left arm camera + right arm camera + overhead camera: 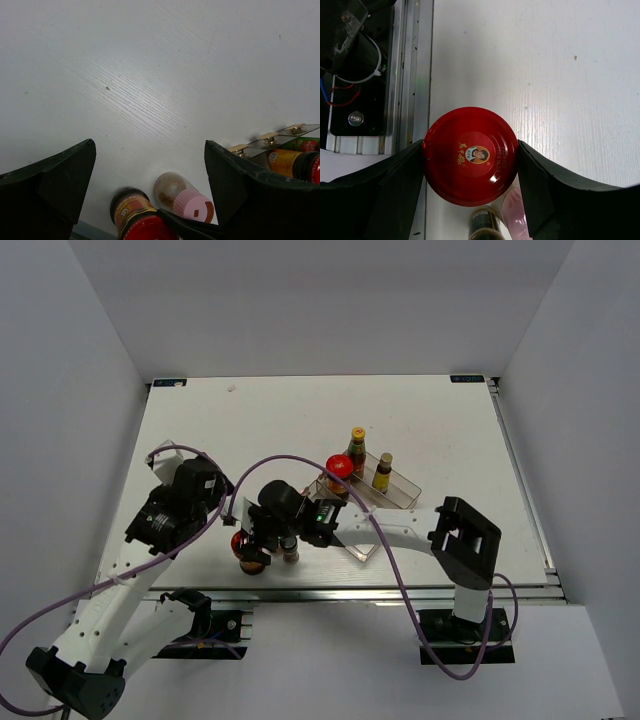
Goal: Organize the condiment bottles
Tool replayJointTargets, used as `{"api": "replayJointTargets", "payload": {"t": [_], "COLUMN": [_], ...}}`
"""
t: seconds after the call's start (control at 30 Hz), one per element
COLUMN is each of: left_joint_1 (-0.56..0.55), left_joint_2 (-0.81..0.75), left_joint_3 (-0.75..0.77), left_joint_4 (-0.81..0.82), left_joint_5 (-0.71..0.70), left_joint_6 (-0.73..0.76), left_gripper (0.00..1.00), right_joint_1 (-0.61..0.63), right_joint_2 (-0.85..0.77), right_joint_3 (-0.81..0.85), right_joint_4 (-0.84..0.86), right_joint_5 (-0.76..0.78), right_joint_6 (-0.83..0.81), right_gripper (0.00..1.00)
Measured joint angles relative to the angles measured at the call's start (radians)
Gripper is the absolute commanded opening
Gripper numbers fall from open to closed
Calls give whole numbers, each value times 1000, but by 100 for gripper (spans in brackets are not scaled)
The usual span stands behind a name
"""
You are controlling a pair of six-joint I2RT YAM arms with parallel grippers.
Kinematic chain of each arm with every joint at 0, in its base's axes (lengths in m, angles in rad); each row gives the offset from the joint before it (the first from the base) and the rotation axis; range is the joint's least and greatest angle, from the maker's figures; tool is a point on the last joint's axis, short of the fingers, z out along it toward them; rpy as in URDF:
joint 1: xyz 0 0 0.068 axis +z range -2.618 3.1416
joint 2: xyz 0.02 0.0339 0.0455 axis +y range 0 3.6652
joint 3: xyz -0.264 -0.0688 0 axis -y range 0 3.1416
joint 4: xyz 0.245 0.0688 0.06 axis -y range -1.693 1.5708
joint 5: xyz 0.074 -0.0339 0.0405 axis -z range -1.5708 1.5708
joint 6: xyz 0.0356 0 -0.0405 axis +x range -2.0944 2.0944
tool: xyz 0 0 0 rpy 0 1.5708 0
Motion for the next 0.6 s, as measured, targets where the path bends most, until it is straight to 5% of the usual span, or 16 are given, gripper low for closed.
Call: {"api": "replayJointTargets", "payload": {"t": [0.6], "left_joint_1": [0], "left_joint_2": [-16], "left_joint_3": [-13], "left_joint_4": [1], "left_joint_5": [3], "left_joint_6": [4], "left_gripper": [98], "right_joint_1": [-68], "right_joint_2": [-500], "right_joint_3": [-246], "right_joint_4": [140], "right_joint_5": [176], "right_joint_6": [118], "right_gripper": [13]}}
